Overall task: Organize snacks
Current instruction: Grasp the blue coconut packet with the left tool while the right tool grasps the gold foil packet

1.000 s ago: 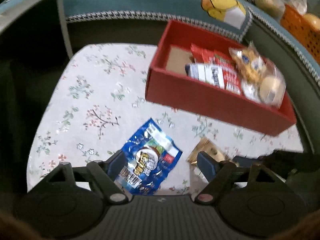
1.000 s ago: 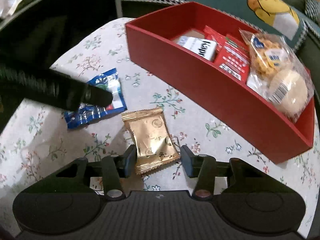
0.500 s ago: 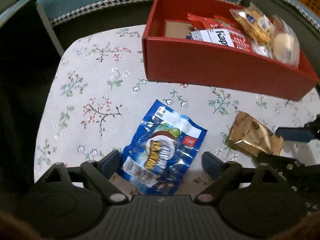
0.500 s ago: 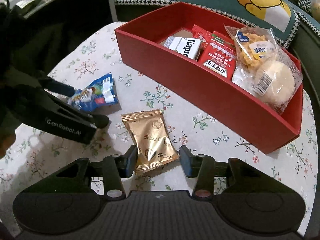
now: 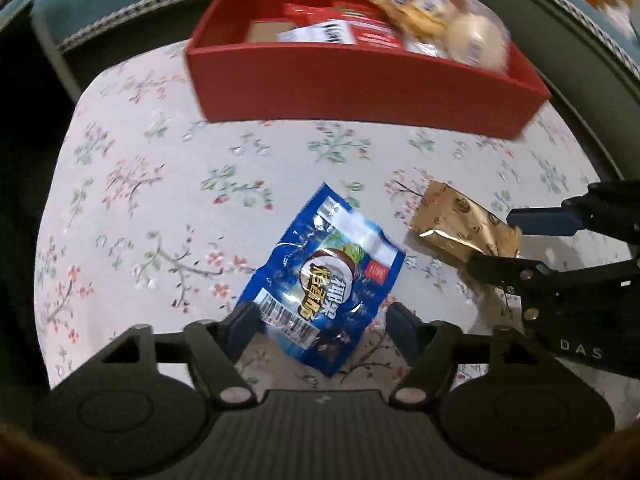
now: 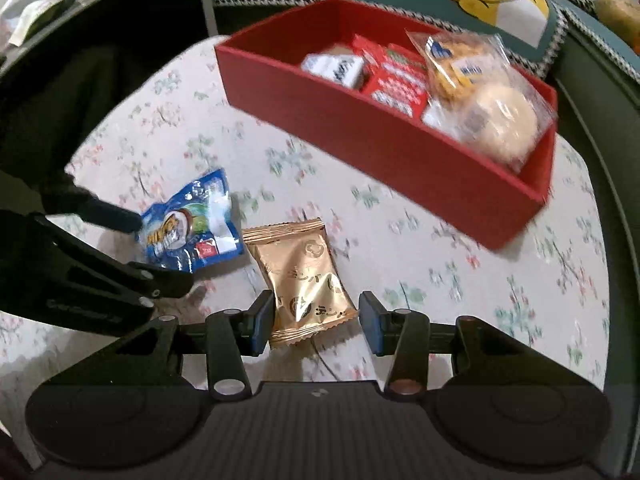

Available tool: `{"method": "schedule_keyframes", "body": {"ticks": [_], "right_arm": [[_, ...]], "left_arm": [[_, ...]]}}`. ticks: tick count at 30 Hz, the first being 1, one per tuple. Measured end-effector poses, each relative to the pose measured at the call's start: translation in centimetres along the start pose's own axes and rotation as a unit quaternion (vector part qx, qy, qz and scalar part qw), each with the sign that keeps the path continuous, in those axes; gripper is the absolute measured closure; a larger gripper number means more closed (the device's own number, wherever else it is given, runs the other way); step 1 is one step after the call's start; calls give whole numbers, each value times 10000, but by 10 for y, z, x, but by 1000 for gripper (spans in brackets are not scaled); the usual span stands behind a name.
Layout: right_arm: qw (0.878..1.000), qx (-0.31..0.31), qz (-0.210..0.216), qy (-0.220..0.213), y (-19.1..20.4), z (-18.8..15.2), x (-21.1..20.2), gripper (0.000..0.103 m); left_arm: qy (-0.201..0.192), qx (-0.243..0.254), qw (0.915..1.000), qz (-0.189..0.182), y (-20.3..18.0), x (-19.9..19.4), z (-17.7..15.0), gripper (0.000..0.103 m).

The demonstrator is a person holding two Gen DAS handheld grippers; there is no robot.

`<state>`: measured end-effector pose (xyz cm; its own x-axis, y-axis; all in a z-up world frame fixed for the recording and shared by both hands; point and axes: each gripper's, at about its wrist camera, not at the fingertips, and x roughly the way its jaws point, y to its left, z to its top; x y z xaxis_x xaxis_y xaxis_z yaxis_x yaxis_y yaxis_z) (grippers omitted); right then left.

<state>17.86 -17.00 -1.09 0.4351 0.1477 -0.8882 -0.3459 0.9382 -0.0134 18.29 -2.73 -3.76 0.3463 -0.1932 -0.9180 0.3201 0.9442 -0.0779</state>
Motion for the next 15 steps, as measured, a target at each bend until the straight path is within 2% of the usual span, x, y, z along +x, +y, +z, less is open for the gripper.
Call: {"method": "schedule_keyframes", "body": {"ticks": [1, 5, 10, 12, 15], "right_arm": [[10000, 17, -22, 31, -2, -3, 0, 50], [9998, 107, -65, 150, -12, -11, 6, 49], [9997, 183, -25, 176, -19, -10, 11, 49], [9996, 199, -27, 181, -22, -9, 12, 49], [9996, 217, -70, 148, -22, -7, 11, 49]], "left_arm": [[-13, 48, 10000, 44, -2, 2, 2, 10], [50, 120, 9996, 238, -2, 18, 12, 0], [-56, 483, 9985, 264, -10, 23, 13, 0], [-89, 461, 9986, 244, -11, 19, 9, 6], [-121, 348, 9990, 262, -12, 13, 2, 22]]}}
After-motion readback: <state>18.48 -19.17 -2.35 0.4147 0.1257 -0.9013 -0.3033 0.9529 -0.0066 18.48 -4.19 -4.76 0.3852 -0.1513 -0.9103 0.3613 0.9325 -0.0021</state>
